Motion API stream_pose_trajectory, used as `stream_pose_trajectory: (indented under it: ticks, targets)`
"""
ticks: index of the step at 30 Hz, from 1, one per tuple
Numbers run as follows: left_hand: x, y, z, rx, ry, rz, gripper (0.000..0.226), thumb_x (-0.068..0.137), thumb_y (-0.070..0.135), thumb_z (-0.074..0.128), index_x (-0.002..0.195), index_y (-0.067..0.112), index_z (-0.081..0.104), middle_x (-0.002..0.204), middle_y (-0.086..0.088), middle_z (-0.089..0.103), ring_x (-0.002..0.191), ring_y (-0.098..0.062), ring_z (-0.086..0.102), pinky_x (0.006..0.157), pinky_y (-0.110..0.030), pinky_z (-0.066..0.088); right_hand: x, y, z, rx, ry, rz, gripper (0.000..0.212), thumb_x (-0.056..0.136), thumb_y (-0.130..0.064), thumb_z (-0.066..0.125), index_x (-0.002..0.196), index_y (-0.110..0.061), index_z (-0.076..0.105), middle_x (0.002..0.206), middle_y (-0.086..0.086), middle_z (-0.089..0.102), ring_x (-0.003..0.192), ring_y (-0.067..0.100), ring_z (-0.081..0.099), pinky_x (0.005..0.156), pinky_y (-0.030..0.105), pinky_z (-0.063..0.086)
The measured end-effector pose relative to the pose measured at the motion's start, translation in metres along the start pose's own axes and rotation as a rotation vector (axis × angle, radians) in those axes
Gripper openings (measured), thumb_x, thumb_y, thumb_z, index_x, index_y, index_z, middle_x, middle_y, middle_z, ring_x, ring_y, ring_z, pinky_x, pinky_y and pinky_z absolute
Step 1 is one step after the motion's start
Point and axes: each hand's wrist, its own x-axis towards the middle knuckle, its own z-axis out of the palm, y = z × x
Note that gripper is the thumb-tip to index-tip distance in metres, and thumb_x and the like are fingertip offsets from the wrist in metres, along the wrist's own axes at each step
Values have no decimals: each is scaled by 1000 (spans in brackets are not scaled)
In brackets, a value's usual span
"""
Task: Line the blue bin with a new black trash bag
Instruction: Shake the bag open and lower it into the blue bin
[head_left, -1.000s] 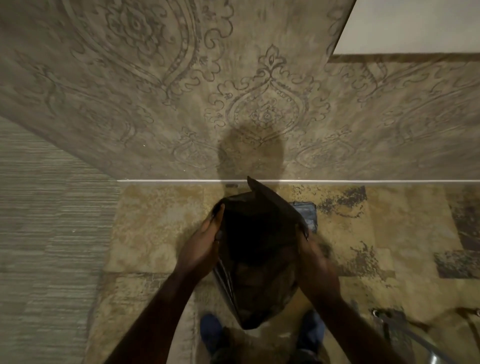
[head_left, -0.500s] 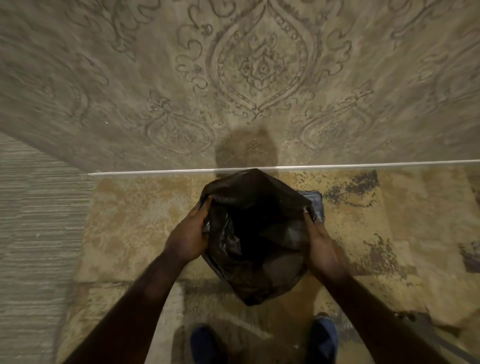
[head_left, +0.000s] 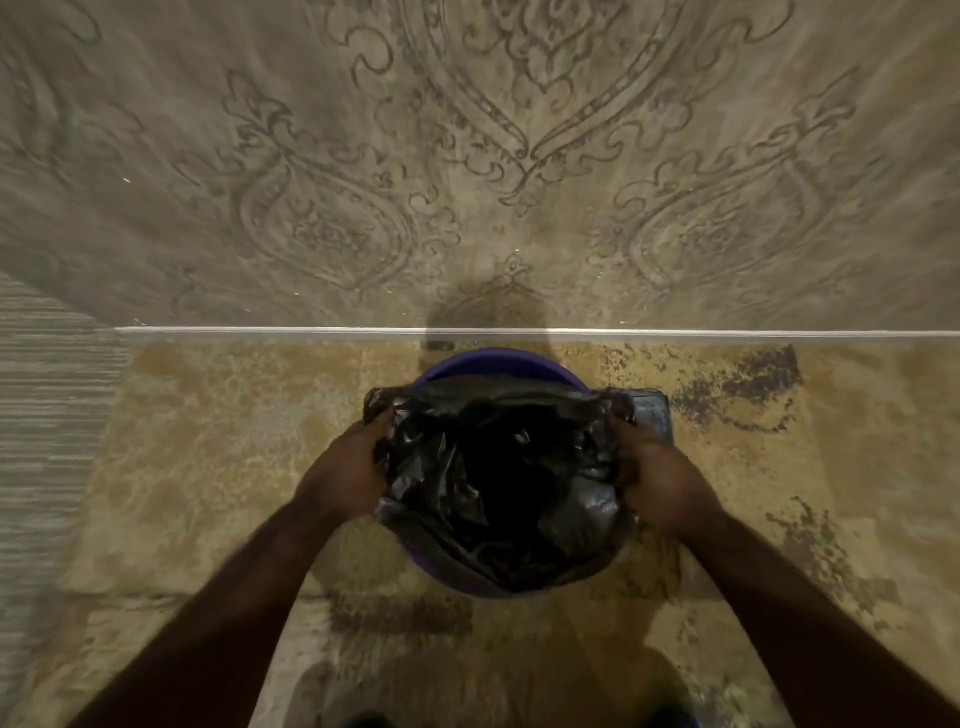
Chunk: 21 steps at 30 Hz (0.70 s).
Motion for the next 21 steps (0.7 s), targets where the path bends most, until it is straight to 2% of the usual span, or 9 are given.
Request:
stream_pose_trajectory:
  ticks: [3, 5, 6, 9, 12, 15, 17, 18, 21]
  targets:
    - [15, -4, 9, -53, 149, 50, 60, 80, 24, 57, 139, 27, 50, 135, -12, 56, 117, -28, 56, 97, -23, 36, 21, 8, 0, 60, 114, 8, 47, 85, -20, 64, 131, -28, 56, 120, -1, 62, 99, 18, 60, 85, 30, 51]
    - [25, -7, 13, -186, 245, -30, 54, 82, -1, 56, 130, 22, 60, 130, -9, 58, 118, -27, 57, 100, -25, 40, 40, 13, 1, 96, 256, 8, 42, 84, -2, 64, 122, -19, 64, 106, -3, 63, 91, 15, 58, 78, 19, 46]
    - [31, -7, 14, -309, 290, -101, 50, 83, -5, 54, 123, 23, 65, 124, -7, 62, 112, -24, 60, 99, -30, 46, 51, 15, 2, 143, 309, 42, 39, 83, 4, 63, 118, -13, 67, 104, -1, 66, 89, 16, 59, 77, 18, 47]
    - [50, -3, 9, -708, 353, -257, 27, 91, 4, 54, 105, 17, 73, 107, -9, 72, 99, -24, 68, 97, -45, 52, 84, 20, 5, 375, 342, 216, 23, 86, -8, 69, 109, -7, 73, 106, 11, 74, 96, 25, 68, 92, 37, 53]
    - [67, -5, 7, -850, 331, -290, 18, 93, 8, 58, 104, 8, 73, 107, -19, 72, 93, -29, 67, 95, -47, 52, 110, 25, 10, 436, 332, 229, 19, 87, -12, 69, 105, -7, 74, 101, 11, 74, 92, 25, 68, 93, 45, 54]
    - [80, -14, 10, -939, 231, -347, 30, 94, -2, 52, 117, 10, 66, 114, -16, 70, 92, -25, 68, 83, -37, 58, 132, 30, 16, 480, 238, 252, 28, 89, 1, 63, 115, -4, 69, 108, 15, 71, 92, 23, 66, 90, 38, 54]
    - [83, -18, 10, -1078, 139, -412, 33, 95, -2, 48, 124, 7, 61, 117, -17, 67, 91, -25, 67, 77, -33, 58, 141, 34, 18, 557, 149, 324, 29, 92, 4, 57, 119, -2, 66, 98, 16, 69, 74, 16, 63, 69, 26, 53]
    - [85, -21, 11, -1114, 127, -435, 32, 97, 0, 46, 125, 4, 60, 118, -19, 66, 91, -25, 66, 78, -33, 57, 143, 35, 19, 606, 110, 366, 28, 94, 3, 54, 119, -1, 65, 95, 16, 68, 71, 16, 62, 65, 23, 52]
    - [91, -30, 14, -1128, 227, -463, 33, 100, 10, 44, 127, -1, 58, 119, -22, 64, 90, -26, 64, 87, -36, 51, 146, 35, 16, 702, 70, 418, 23, 98, -4, 52, 114, -4, 68, 107, 19, 70, 88, 24, 67, 78, 30, 56]
